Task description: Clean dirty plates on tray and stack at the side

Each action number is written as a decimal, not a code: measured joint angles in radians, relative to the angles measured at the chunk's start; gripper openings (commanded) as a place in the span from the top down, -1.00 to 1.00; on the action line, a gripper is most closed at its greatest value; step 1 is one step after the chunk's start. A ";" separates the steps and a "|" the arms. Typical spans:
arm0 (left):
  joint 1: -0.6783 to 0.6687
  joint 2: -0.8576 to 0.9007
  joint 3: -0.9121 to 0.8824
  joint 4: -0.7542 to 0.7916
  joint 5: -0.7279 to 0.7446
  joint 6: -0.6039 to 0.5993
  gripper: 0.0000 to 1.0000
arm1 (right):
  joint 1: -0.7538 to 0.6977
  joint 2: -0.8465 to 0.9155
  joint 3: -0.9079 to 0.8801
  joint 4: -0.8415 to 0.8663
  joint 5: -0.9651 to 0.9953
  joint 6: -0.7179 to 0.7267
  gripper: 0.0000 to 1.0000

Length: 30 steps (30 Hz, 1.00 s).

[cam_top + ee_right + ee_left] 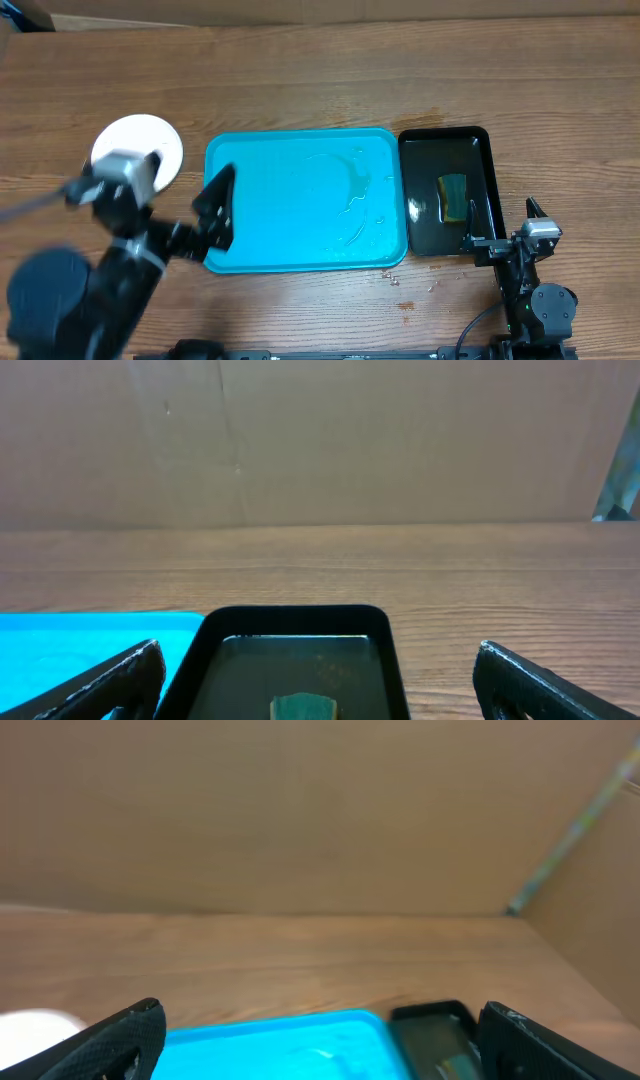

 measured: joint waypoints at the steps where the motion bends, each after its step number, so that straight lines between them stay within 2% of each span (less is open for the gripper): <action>1: 0.023 -0.044 -0.045 0.002 -0.006 0.002 -1.00 | 0.000 0.000 0.000 -0.001 0.000 0.000 -1.00; 4: 0.064 -0.156 -0.204 0.045 -0.019 0.002 -1.00 | 0.000 0.000 0.000 -0.001 -0.001 0.000 -1.00; 8: 0.075 -0.301 -0.450 0.257 -0.030 0.003 -1.00 | 0.000 0.000 0.000 -0.001 -0.003 0.000 -1.00; 14: 0.075 -0.502 -0.755 0.831 -0.037 0.002 -1.00 | 0.000 0.000 0.000 0.000 -0.006 0.000 -1.00; 15: 0.075 -0.512 -0.771 0.858 -0.037 0.003 -1.00 | 0.000 0.000 0.000 0.000 -0.006 0.000 -1.00; 16: 0.075 -0.557 -0.835 0.996 -0.040 0.002 -0.99 | 0.000 0.000 0.000 -0.001 -0.006 0.000 -1.00; 18: 0.075 -0.606 -0.911 1.132 -0.047 0.003 -1.00 | 0.000 0.000 0.000 -0.002 -0.006 0.000 -1.00; 22: 0.075 -0.672 -1.033 1.284 -0.068 0.003 -1.00 | 0.000 0.000 0.000 -0.001 -0.006 0.000 -1.00; 30: 0.075 -0.673 -1.167 1.292 -0.088 0.003 -0.99 | 0.000 0.000 0.000 0.000 -0.007 0.000 -1.00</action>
